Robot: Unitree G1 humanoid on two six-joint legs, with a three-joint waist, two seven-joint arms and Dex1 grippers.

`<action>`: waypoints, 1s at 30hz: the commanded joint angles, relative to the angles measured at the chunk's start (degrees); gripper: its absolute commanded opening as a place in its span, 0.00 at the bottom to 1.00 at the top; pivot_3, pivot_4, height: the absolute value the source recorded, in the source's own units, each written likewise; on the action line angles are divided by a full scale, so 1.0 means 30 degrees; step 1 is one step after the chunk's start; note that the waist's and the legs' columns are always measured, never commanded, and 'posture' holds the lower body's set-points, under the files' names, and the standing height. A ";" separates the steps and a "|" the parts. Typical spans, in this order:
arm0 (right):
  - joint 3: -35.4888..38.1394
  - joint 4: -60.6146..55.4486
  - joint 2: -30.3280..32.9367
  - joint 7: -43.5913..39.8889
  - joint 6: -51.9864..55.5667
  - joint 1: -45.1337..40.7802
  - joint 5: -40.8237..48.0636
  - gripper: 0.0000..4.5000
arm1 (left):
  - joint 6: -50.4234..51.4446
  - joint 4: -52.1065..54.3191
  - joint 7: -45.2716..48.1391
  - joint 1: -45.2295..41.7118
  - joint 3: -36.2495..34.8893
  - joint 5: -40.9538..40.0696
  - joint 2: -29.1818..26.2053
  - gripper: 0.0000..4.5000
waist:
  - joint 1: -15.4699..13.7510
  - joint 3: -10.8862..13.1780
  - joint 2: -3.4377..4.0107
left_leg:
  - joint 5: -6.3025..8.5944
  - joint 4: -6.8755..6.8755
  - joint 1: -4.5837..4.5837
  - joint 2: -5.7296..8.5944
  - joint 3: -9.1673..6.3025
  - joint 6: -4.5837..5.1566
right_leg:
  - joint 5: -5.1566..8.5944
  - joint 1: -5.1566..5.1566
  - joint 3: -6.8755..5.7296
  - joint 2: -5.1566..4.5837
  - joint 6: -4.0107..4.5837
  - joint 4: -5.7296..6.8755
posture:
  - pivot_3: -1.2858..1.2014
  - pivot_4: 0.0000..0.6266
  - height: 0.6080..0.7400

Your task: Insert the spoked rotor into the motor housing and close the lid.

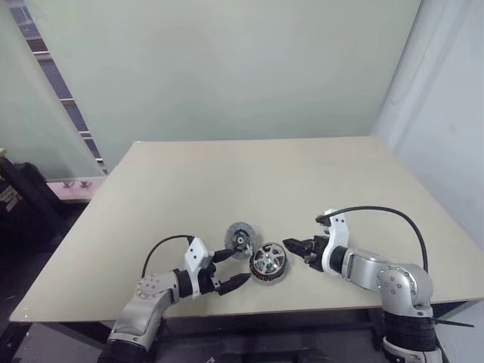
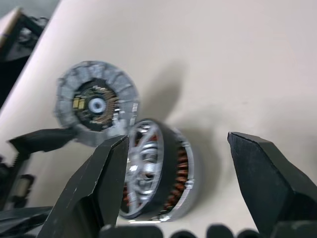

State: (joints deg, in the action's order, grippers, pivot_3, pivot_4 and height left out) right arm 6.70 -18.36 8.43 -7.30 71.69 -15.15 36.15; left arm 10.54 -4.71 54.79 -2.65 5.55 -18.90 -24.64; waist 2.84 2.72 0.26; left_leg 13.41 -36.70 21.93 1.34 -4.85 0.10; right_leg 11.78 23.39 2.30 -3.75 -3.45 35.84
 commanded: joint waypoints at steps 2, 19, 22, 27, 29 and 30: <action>-0.1910 -0.1025 0.1468 -0.0388 -0.1663 -0.0233 -0.1619 0.74 | -0.0312 0.0470 0.0092 -0.0347 -0.0034 -0.0014 0.0045 1.00 | 0.0001 0.0000 -0.0001 | 0.0000 0.0000 0.0004 0.0005 0.0007 0.0001 | 0.0000 0.0000 0.0004 -0.0005 0.0000 -0.0005 | 0.52 0.00 1.00; -0.5224 -0.0510 0.1433 -0.1215 -0.2651 0.0290 -0.3075 0.01 | -0.0301 0.0427 0.0077 -0.0447 -0.0031 0.0042 0.0089 1.00 | -0.0002 -0.0001 -0.0008 | -0.0002 -0.0028 0.0002 0.0000 -0.0002 0.0004 | 0.0000 -0.0010 0.0000 -0.0001 0.0000 -0.0001 | 0.52 0.00 1.00; -0.5548 -0.0415 0.1266 -0.1174 -0.2747 0.0193 -0.3354 0.01 | -0.0323 0.0454 0.0070 -0.0404 -0.0049 0.0045 0.0074 1.00 | -0.0003 -0.0001 -0.0009 | -0.0001 -0.0028 0.0003 0.0001 0.0001 0.0003 | 0.0000 -0.0010 0.0002 -0.0001 -0.0001 -0.0001 | 0.52 0.00 1.00; -0.5765 -0.0307 0.1057 -0.1256 -0.2813 0.0084 -0.3627 0.01 | -0.0352 0.0440 0.0062 -0.0407 -0.0040 0.0063 0.0086 1.00 | -0.0006 -0.0001 -0.0009 | -0.0002 -0.0028 0.0004 0.0002 -0.0008 0.0004 | -0.0001 -0.0009 -0.0002 0.0001 -0.0002 0.0001 | 0.52 0.00 1.00; -0.5410 -0.0343 0.1029 -0.1219 -0.2908 0.0016 -0.3665 0.01 | -0.0369 0.0439 0.0061 -0.0409 -0.0050 0.0060 0.0091 1.00 | -0.0004 -0.0002 -0.0010 | -0.0002 -0.0030 0.0004 0.0002 -0.0004 0.0004 | -0.0001 -0.0012 0.0001 0.0000 -0.0001 0.0000 | 0.52 0.00 1.00; -0.5181 -0.0403 0.1059 -0.1203 -0.2979 -0.0031 -0.3686 0.01 | -0.0378 0.0442 0.0064 -0.0403 -0.0059 0.0056 0.0086 1.00 | -0.0006 -0.0002 -0.0010 | -0.0002 -0.0031 0.0003 0.0002 -0.0004 0.0004 | -0.0001 -0.0012 0.0001 0.0001 -0.0002 0.0001 | 0.52 0.00 1.00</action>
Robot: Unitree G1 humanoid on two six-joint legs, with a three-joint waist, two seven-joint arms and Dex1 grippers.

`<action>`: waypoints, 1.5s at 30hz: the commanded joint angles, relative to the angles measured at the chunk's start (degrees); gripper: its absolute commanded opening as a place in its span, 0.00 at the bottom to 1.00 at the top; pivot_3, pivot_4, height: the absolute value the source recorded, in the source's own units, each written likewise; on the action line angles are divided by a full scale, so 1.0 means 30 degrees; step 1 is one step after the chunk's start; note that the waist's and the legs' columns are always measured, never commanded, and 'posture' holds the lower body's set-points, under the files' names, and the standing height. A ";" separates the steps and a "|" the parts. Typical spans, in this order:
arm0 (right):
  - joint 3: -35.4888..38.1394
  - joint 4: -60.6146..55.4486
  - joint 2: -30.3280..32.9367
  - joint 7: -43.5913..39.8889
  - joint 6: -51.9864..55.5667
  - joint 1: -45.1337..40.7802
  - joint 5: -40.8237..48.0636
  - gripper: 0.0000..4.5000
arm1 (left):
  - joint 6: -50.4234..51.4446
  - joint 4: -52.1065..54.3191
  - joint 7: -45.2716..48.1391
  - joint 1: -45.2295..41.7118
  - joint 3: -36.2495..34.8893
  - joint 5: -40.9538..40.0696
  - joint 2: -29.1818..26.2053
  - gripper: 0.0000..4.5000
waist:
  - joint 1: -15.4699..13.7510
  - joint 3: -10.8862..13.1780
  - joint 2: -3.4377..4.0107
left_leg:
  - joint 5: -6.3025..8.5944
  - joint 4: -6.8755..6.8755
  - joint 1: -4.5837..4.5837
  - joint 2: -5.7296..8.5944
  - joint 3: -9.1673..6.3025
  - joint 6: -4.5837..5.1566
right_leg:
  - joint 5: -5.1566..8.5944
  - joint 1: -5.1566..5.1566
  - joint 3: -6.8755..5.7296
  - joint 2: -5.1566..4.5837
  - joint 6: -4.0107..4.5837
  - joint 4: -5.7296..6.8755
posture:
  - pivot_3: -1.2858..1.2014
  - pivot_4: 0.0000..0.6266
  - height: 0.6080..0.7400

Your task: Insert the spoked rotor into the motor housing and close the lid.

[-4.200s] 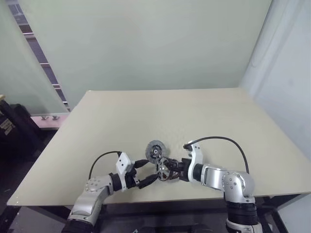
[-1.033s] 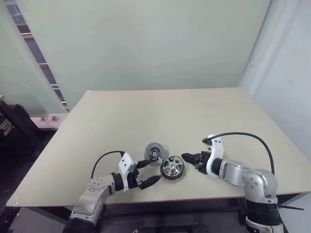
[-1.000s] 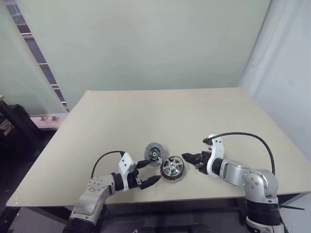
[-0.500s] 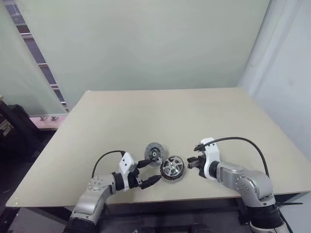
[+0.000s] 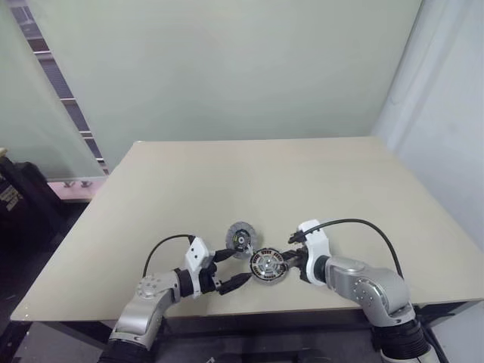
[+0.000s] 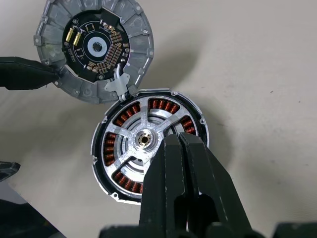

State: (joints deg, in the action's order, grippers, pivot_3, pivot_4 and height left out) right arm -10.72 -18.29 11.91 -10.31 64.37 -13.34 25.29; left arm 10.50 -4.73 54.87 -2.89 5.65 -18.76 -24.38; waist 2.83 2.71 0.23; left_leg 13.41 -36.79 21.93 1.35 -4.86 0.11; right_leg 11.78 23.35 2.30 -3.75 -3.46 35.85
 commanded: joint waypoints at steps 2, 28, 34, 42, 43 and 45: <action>0.1013 -0.0674 0.0122 -0.0345 -0.0705 -0.0750 -0.0045 0.01 | -0.0376 0.0448 0.0047 -0.0306 -0.0100 0.0008 -0.0011 1.00 | -0.0003 0.0000 0.0000 | 0.0000 -0.0002 0.0000 0.0001 -0.0002 0.0000 | 0.0000 -0.0003 -0.0002 0.0000 0.0000 0.0000 | 0.52 0.00 1.00; -0.1832 0.3460 -0.0575 -0.2497 -0.6956 -0.0015 -0.3367 0.01 | 0.0136 0.1257 0.0067 0.0178 -0.0526 -0.0398 -0.0586 1.00 | 0.0001 -0.0008 -0.0015 | 0.0000 -0.0018 -0.0086 -0.0011 -0.0003 -0.0005 | 0.0001 -0.0053 -0.0001 0.0007 0.0002 0.0017 | 0.52 0.00 1.00; -0.2729 0.0970 0.1654 -0.3797 -0.4640 -0.1050 -0.3653 0.29 | 0.0642 0.1729 0.0322 0.0722 -0.0686 -0.0791 -0.0980 1.00 | 0.0005 -0.0009 -0.0017 | 0.0002 -0.0011 -0.0055 -0.0005 -0.0003 -0.0003 | 0.0000 -0.0015 0.0001 0.0003 0.0001 0.0020 | 0.52 0.00 1.00; -0.9234 -0.1208 0.8123 -0.8297 -0.4748 -0.3674 -0.7324 0.59 | 0.0874 0.1893 0.0446 0.1113 -0.0566 -0.0873 -0.1331 1.00 | -0.0003 -0.0001 -0.0029 | 0.0003 -0.0014 -0.0044 0.0001 0.0008 -0.0004 | 0.0005 -0.0007 -0.0018 -0.0023 0.0005 -0.0007 | 0.52 0.00 1.00; -0.9826 -0.1280 0.8551 -0.8884 -0.4783 -0.3995 -0.7597 0.59 | 0.0851 0.1867 0.0418 0.1100 -0.0520 -0.0840 -0.1302 1.00 | -0.0003 0.0000 -0.0032 | 0.0003 -0.0016 -0.0037 0.0000 0.0015 -0.0004 | 0.0005 -0.0001 -0.0019 -0.0028 0.0005 -0.0012 | 0.52 0.00 1.00; -1.0708 -0.1337 0.9104 -0.9791 -0.4916 -0.4507 -0.8114 0.59 | 0.0838 0.1842 0.0386 0.1074 -0.0456 -0.0807 -0.1254 1.00 | -0.0003 0.0000 -0.0034 | 0.0003 -0.0022 -0.0036 0.0000 0.0013 -0.0004 | 0.0005 0.0000 -0.0020 -0.0028 0.0004 -0.0013 | 0.52 0.00 1.00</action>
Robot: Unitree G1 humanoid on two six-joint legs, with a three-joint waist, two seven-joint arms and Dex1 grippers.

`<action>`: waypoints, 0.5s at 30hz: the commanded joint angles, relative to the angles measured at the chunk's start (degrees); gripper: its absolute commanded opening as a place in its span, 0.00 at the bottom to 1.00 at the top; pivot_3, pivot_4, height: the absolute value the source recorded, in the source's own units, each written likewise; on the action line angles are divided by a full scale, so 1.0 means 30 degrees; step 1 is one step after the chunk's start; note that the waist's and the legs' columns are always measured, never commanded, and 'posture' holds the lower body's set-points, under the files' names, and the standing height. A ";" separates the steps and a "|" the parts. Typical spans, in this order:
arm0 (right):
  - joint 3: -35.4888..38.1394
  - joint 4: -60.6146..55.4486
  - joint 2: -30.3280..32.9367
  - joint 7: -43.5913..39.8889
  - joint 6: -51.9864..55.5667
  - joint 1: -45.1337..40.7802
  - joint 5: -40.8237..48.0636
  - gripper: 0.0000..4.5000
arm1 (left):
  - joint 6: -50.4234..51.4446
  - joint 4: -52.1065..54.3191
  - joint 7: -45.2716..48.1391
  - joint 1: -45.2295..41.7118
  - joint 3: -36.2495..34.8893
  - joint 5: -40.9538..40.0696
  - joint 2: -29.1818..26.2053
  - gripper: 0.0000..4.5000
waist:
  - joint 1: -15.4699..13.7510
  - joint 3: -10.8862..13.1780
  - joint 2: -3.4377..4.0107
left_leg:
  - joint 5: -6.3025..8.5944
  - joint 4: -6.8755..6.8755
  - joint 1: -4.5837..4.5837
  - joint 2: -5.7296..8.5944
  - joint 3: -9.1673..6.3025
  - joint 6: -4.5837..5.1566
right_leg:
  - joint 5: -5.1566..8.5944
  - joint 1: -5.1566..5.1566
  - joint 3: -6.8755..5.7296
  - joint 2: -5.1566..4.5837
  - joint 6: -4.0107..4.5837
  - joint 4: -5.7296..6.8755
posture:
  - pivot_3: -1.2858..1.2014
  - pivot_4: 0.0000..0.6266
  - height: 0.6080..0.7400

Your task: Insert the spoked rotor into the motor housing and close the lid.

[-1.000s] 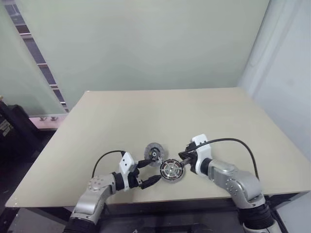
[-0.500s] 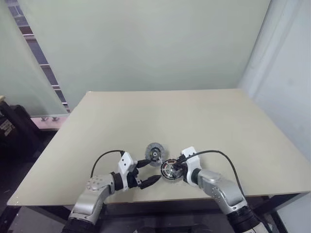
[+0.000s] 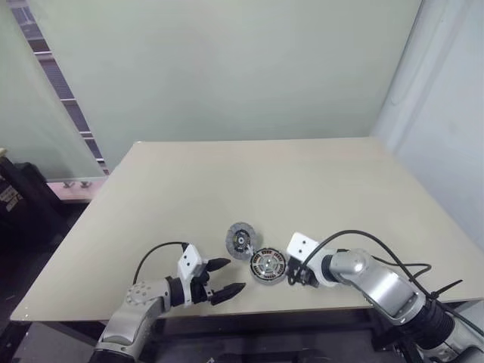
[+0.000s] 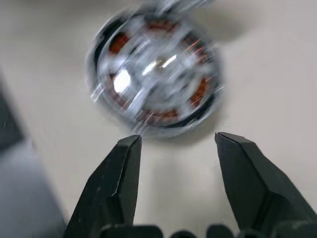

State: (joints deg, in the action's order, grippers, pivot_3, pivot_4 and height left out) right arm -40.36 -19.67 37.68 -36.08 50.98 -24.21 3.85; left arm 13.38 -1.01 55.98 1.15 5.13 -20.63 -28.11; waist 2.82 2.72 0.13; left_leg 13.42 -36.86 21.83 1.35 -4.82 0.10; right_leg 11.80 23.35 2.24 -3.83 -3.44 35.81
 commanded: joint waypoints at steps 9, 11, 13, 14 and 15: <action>-0.1973 -0.0545 0.0499 -0.3091 -0.1109 -0.2175 -0.2809 0.68 | -0.0448 0.0450 -0.0058 -0.0208 -0.0114 0.0037 0.0207 1.00 | -0.0005 0.0000 -0.0010 | -0.0001 -0.0002 -0.0003 -0.0002 -0.0013 0.0000 | -0.0002 -0.0001 -0.0011 0.0004 -0.0003 0.0012 | 0.52 0.00 1.00; -0.2001 -0.0626 0.0484 -0.3420 -0.1168 -0.2248 -0.3047 0.80 | -0.0491 0.0447 -0.0051 -0.0150 -0.0086 0.0089 0.0232 1.00 | -0.0035 0.0001 -0.0011 | -0.0001 -0.0002 -0.0001 0.0003 -0.0018 0.0000 | -0.0002 -0.0004 -0.0015 0.0002 -0.0003 0.0012 | 0.52 0.00 1.00; -0.1981 -0.0741 0.0441 -0.3701 -0.1273 -0.2309 -0.3261 0.96 | -0.0496 0.0438 -0.0041 -0.0123 -0.0066 0.0127 0.0251 1.00 | -0.0036 0.0001 -0.0012 | -0.0001 -0.0002 0.0001 0.0008 -0.0020 0.0001 | -0.0003 -0.0004 -0.0012 -0.0001 -0.0004 0.0011 | 0.52 0.00 1.00; -0.2067 -0.0818 0.0472 -0.3928 -0.1324 -0.2376 -0.3401 0.99 | -0.0495 0.0428 -0.0034 -0.0116 -0.0057 0.0145 0.0257 1.00 | -0.0031 0.0000 -0.0012 | -0.0001 -0.0003 0.0000 0.0009 -0.0018 0.0000 | -0.0003 -0.0004 -0.0012 -0.0001 -0.0004 0.0011 | 0.52 0.00 1.00; -0.2127 -0.0849 0.0474 -0.4060 -0.1441 -0.2419 -0.3546 0.99 | -0.0491 0.0409 -0.0030 -0.0132 -0.0047 0.0162 0.0266 1.00 | -0.0028 0.0000 -0.0012 | -0.0001 -0.0003 0.0000 0.0008 -0.0018 0.0000 | -0.0003 -0.0004 -0.0011 -0.0001 -0.0004 0.0012 | 0.52 0.00 1.00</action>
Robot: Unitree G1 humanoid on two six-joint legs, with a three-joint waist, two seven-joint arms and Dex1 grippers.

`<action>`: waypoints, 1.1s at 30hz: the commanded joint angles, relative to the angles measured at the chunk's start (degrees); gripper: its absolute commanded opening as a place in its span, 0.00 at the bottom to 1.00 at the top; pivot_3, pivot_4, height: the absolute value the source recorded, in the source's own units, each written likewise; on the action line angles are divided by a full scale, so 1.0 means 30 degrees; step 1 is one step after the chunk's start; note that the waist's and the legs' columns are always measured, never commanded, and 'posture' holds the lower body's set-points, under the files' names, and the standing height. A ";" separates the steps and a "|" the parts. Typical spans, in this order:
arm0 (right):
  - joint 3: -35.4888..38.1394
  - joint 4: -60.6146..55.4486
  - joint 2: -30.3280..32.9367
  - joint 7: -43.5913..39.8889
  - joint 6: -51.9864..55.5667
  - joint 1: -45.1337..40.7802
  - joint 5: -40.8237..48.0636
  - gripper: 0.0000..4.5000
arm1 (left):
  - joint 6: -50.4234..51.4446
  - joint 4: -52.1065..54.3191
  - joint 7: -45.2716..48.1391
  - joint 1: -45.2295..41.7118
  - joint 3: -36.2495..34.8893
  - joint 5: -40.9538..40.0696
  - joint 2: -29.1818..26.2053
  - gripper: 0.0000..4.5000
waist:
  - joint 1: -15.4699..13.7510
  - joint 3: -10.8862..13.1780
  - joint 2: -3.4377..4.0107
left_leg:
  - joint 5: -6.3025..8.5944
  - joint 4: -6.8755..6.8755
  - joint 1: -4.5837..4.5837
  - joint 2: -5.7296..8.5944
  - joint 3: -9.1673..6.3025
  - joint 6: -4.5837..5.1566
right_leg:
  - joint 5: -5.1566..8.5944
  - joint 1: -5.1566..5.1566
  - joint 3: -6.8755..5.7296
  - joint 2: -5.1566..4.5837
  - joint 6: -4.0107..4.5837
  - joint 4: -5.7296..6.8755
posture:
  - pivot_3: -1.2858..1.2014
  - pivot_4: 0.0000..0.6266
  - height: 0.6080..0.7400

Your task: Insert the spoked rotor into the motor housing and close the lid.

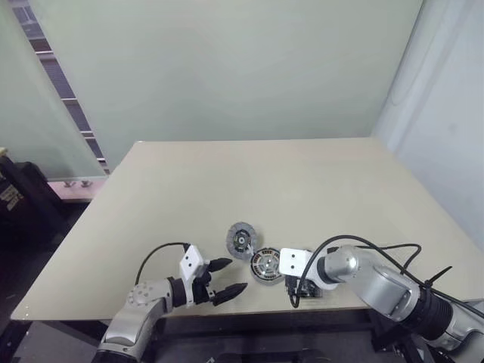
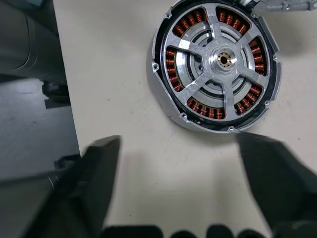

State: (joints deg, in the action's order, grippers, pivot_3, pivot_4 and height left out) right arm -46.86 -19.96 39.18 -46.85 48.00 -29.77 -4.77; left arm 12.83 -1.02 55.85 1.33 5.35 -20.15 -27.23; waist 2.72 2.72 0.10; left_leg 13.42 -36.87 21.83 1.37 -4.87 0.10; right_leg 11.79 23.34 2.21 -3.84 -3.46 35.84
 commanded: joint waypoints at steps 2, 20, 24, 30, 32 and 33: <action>-0.0245 -0.0679 -0.0033 -0.0830 -0.0693 -0.0772 -0.1078 0.99 | -0.0291 0.0349 0.0022 -0.0266 -0.0092 0.0032 0.0000 1.00 | 0.0011 0.0000 0.0000 | 0.0000 -0.0001 -0.0003 -0.0003 0.0001 0.0000 | 0.0000 0.0002 -0.0002 0.0001 0.0000 0.0002 | 0.52 0.00 1.00; -0.1781 0.2494 -0.1807 -0.2374 -0.3076 -0.1587 -0.4778 0.99 | -0.0545 0.0128 0.0003 -0.0382 0.0191 0.0175 0.0378 1.00 | 0.0013 -0.0004 -0.0005 | -0.0002 -0.0005 -0.0020 0.0001 -0.0004 -0.0001 | -0.0004 -0.0014 -0.0004 0.0004 -0.0005 0.0024 | 0.52 0.00 1.00; -0.1628 0.3382 -0.2155 -0.2372 -0.3427 -0.1451 -0.5219 0.96 | -0.0567 0.0157 -0.0033 -0.0328 0.0205 0.0196 0.0455 1.00 | 0.0019 -0.0004 -0.0006 | -0.0001 -0.0008 -0.0030 0.0000 -0.0002 -0.0001 | -0.0004 -0.0022 -0.0005 0.0005 -0.0006 0.0030 | 0.52 0.00 1.00; -0.1351 0.4250 -0.2421 -0.2315 -0.3917 -0.1054 -0.5696 0.55 | -0.0622 0.0166 -0.0090 -0.0303 0.0219 0.0197 0.0519 1.00 | 0.0009 -0.0006 -0.0006 | -0.0002 -0.0010 -0.0040 0.0004 -0.0002 -0.0001 | -0.0004 -0.0027 -0.0003 0.0005 -0.0006 0.0053 | 0.52 0.00 1.00; -0.1201 0.4393 -0.2549 -0.2265 -0.4072 -0.0920 -0.5789 0.40 | -0.0644 0.0161 -0.0096 -0.0298 0.0225 0.0199 0.0514 1.00 | 0.0008 -0.0007 -0.0007 | -0.0002 -0.0010 -0.0044 0.0008 -0.0008 -0.0002 | -0.0004 -0.0035 -0.0004 0.0004 -0.0005 0.0051 | 0.52 0.00 1.00; -0.1132 0.4424 -0.2602 -0.2282 -0.4116 -0.0871 -0.5853 0.31 | -0.0649 0.0157 -0.0106 -0.0306 0.0240 0.0206 0.0521 1.00 | 0.0011 -0.0007 -0.0008 | -0.0002 -0.0011 -0.0044 0.0009 -0.0008 -0.0002 | -0.0004 -0.0037 -0.0004 0.0004 -0.0006 0.0052 | 0.52 0.00 1.00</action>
State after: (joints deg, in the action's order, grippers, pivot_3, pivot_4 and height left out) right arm -51.39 -7.09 31.65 -53.45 36.06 -32.84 -21.77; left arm 11.96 -1.54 55.53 1.06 6.07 -19.82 -25.90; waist 2.76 2.70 0.07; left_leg 13.41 -36.90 21.69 1.40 -4.90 0.10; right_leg 11.77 23.23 2.20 -3.82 -3.47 36.00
